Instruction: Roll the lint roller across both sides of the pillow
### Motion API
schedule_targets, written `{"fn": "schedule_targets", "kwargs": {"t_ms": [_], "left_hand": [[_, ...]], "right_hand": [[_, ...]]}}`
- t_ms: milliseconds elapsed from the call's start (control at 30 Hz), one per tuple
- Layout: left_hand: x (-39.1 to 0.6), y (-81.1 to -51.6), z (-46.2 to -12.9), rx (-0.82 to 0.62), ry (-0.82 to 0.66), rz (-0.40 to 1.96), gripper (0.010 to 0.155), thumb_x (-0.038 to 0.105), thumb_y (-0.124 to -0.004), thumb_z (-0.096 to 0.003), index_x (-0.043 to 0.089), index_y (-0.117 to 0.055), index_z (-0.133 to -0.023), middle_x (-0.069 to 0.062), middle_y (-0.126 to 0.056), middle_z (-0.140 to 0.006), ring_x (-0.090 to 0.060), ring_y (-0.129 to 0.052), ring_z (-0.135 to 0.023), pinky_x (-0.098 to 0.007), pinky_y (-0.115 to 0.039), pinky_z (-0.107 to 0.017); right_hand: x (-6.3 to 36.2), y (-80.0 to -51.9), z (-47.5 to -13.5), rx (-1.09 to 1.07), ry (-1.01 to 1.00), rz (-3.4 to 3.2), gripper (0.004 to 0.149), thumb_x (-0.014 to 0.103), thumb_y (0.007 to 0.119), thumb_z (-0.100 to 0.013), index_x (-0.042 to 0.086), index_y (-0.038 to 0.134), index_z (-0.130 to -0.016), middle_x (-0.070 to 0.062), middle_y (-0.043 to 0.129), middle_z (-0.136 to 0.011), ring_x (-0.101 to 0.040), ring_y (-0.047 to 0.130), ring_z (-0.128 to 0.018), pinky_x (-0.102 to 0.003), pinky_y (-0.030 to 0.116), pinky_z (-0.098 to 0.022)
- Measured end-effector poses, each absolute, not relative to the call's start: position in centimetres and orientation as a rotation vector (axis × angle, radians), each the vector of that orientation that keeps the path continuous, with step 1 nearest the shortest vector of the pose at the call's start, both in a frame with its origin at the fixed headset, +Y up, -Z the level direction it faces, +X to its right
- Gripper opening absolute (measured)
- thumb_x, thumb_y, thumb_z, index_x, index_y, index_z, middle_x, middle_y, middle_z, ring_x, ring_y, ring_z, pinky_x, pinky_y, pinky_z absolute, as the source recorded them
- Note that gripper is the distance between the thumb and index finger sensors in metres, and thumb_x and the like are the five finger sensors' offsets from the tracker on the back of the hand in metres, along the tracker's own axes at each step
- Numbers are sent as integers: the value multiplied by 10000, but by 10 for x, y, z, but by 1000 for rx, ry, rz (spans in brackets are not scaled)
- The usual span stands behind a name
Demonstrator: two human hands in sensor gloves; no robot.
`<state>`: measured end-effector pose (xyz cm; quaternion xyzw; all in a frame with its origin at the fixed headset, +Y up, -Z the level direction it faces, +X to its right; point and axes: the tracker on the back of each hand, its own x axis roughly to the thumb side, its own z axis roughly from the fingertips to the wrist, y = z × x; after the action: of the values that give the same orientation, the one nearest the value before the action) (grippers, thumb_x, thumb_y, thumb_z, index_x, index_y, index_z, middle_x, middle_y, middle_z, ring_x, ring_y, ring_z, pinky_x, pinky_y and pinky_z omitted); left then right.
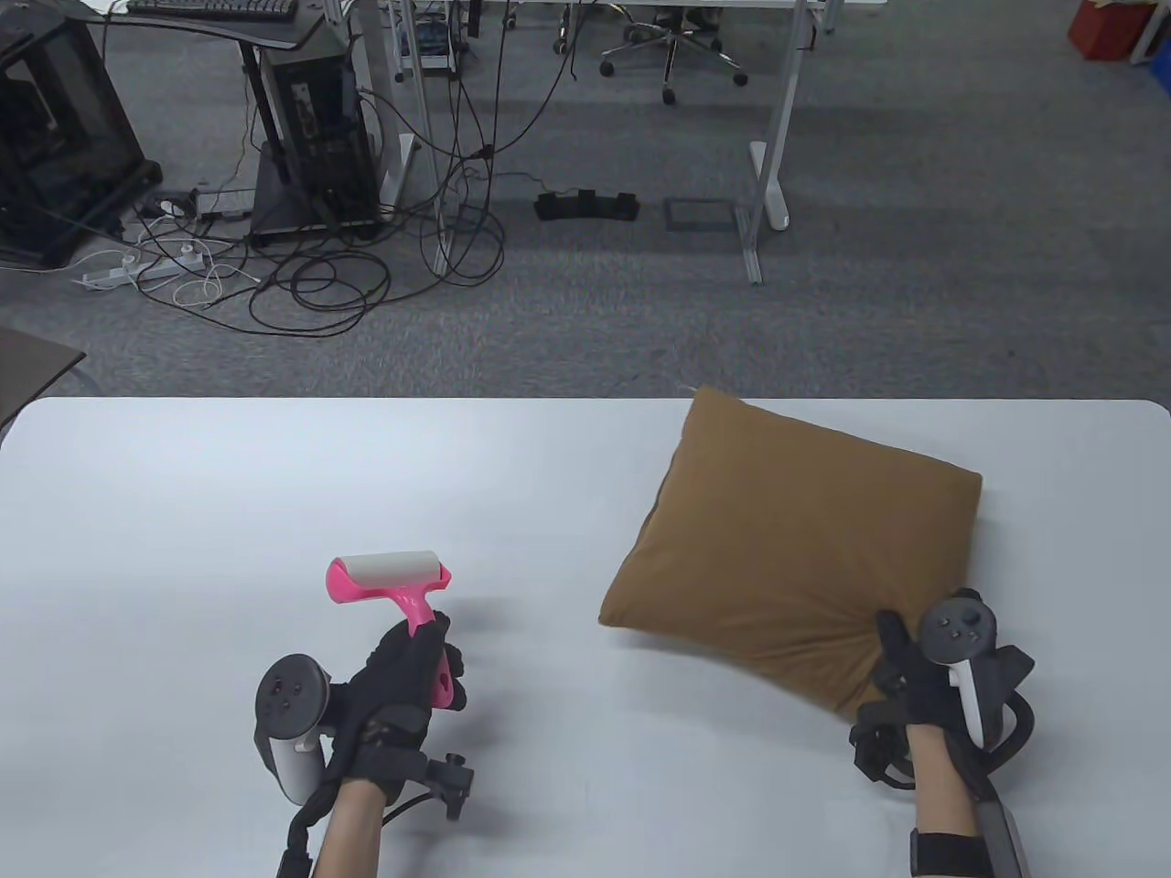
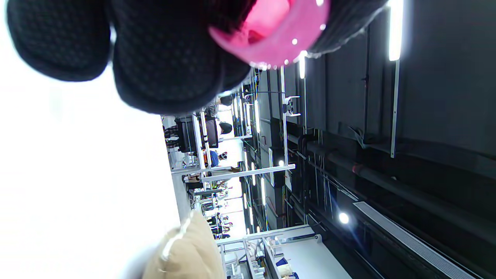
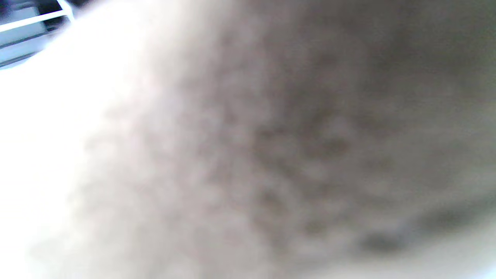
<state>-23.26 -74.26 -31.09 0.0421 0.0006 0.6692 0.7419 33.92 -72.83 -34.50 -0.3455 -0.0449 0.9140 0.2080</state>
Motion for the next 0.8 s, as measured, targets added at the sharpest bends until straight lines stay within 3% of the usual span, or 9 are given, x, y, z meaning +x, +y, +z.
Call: {"fn": "schedule_targets", "kwargs": {"t_ms": [300,333,400,433,500,600,800], "left_hand": [[-235,-742,-311,98,11,1473,713,533,-701,-515,-32,-653,-945,-113,-949,-624,-211,-1019,-291,-549,-832,-400],[-235,-741,-311,97,12,1473,711,533,-702,-515,-31,-654,-945,-113,-949,-624,-211,-1019,-291,-549,-832,-401],[-236,-741,-311,94,16,1471,711,533,-702,-515,-31,-654,-945,-113,-949,-625,-211,-1019,-292,-548,-832,-401],[-237,-742,-311,91,21,1470,712,531,-706,-514,-33,-655,-946,-114,-950,-626,-213,-1019,-291,-550,-832,-400],[-239,-742,-311,72,36,1458,713,526,-716,-511,-40,-662,-941,-120,-953,-617,-214,-1012,-269,-545,-833,-385],[-247,-745,-313,33,73,1421,715,526,-715,-512,-43,-665,-943,-121,-955,-621,-214,-1011,-262,-540,-835,-379],[-278,-757,-312,-65,200,1451,705,503,-706,-523,-28,-632,-980,-161,-919,-711,-253,-1022,-359,-567,-809,-429]], "right_hand": [[369,-734,-337,-1115,-105,2394,861,553,588,-573,77,111,-1110,-335,600,-1029,-419,945,-629,-579,769,-442],[368,-733,-337,-1107,-105,2392,875,555,586,-574,67,89,-1104,-357,527,-1065,-467,891,-710,-618,729,-484],[361,-727,-336,-1064,-143,2412,890,558,577,-586,78,17,-1084,-359,282,-1134,-567,548,-964,-717,536,-602],[358,-723,-336,-1055,-174,2433,890,558,578,-587,87,7,-1081,-351,222,-1145,-560,475,-998,-729,493,-621],[345,-713,-334,-974,-254,2479,883,551,572,-590,94,-9,-1074,-337,140,-1146,-551,337,-1035,-746,408,-644],[310,-697,-331,-744,-360,2577,874,540,572,-590,88,-1,-1071,-324,106,-1143,-543,272,-1037,-741,373,-650],[220,-689,-318,-228,-462,2834,863,543,577,-586,83,46,-1088,-330,184,-1148,-541,358,-1031,-730,435,-643]]}}
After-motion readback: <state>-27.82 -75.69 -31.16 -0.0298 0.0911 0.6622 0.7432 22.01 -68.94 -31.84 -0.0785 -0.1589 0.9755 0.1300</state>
